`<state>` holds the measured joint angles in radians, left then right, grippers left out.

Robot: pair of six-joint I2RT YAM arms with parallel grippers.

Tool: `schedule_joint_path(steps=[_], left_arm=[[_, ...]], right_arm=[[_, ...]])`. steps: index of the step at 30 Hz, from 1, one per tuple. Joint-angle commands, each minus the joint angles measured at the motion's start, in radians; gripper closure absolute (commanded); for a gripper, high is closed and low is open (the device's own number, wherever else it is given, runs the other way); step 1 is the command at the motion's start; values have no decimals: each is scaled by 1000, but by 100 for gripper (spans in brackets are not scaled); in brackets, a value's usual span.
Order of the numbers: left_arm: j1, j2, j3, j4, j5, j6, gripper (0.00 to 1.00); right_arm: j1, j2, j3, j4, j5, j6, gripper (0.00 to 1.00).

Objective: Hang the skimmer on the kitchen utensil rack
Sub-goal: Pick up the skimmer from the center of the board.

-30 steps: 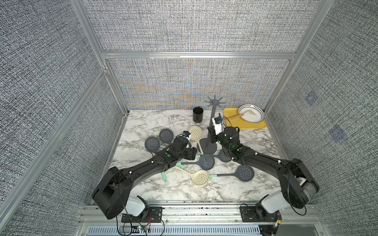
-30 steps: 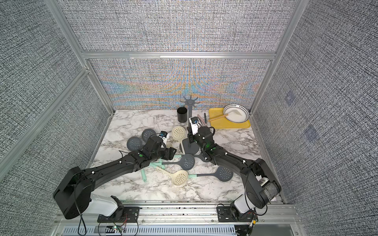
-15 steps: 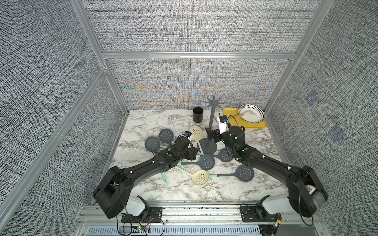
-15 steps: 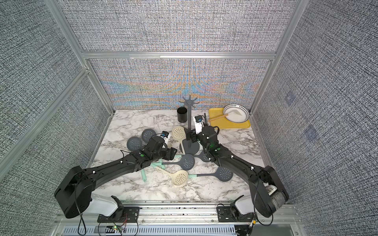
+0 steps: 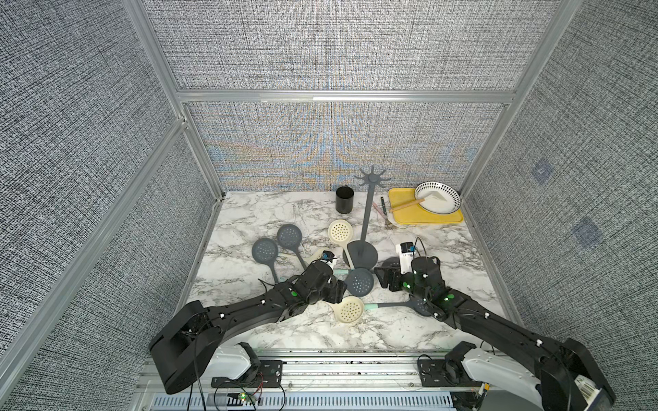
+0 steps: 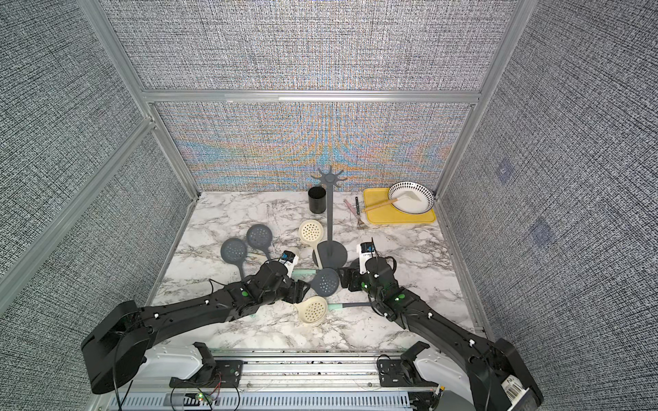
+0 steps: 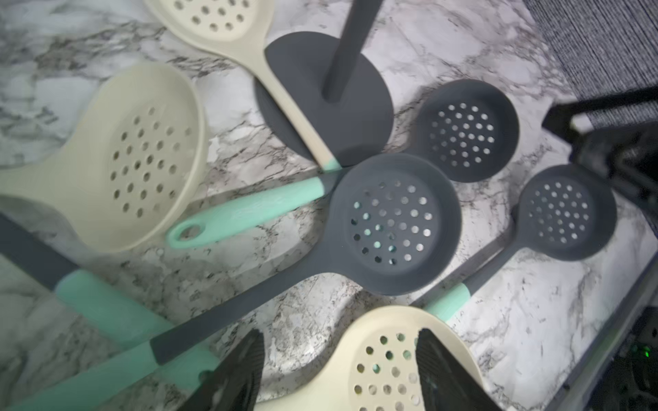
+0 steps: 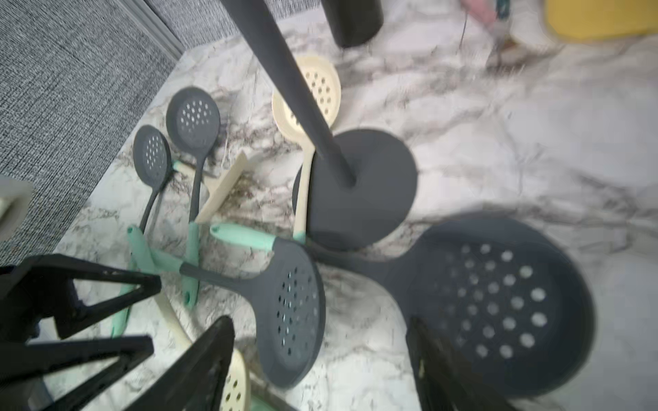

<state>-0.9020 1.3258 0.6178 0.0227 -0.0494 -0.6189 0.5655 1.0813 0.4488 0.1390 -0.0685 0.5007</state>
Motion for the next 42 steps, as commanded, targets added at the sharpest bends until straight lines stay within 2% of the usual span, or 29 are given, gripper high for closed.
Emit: schedule_joint_path(steps=[1, 5, 8, 13, 16, 19, 24, 31, 37, 42], left_arm=[[-3, -26, -17, 57, -97, -141, 30], [-2, -79, -23, -34, -195, -203, 29], [6, -119, -24, -86, -217, -204, 28], [11, -175, -19, -145, -244, -181, 28], [15, -208, -34, -144, -255, -182, 28], [17, -223, -44, -147, -260, -183, 28], [30, -229, -30, -171, -263, -167, 27], [140, -350, -16, -221, -213, -134, 27], [194, -528, -13, -254, -174, -105, 25], [198, -595, -7, -234, -135, -95, 22]], right_arm=[[2, 61, 4, 14, -74, 83, 22], [3, 202, 40, 72, -128, 102, 26], [2, 311, 74, 126, -183, 116, 28], [7, 455, 151, 126, -195, 106, 32], [8, 495, 162, 140, -199, 107, 41], [10, 507, 156, 149, -197, 106, 57], [10, 429, 121, 122, -128, 90, 79], [1, 203, 52, 58, 0, 90, 97], [-7, -6, 0, 16, 65, 176, 100], [-9, -131, -2, -24, 78, 234, 100]])
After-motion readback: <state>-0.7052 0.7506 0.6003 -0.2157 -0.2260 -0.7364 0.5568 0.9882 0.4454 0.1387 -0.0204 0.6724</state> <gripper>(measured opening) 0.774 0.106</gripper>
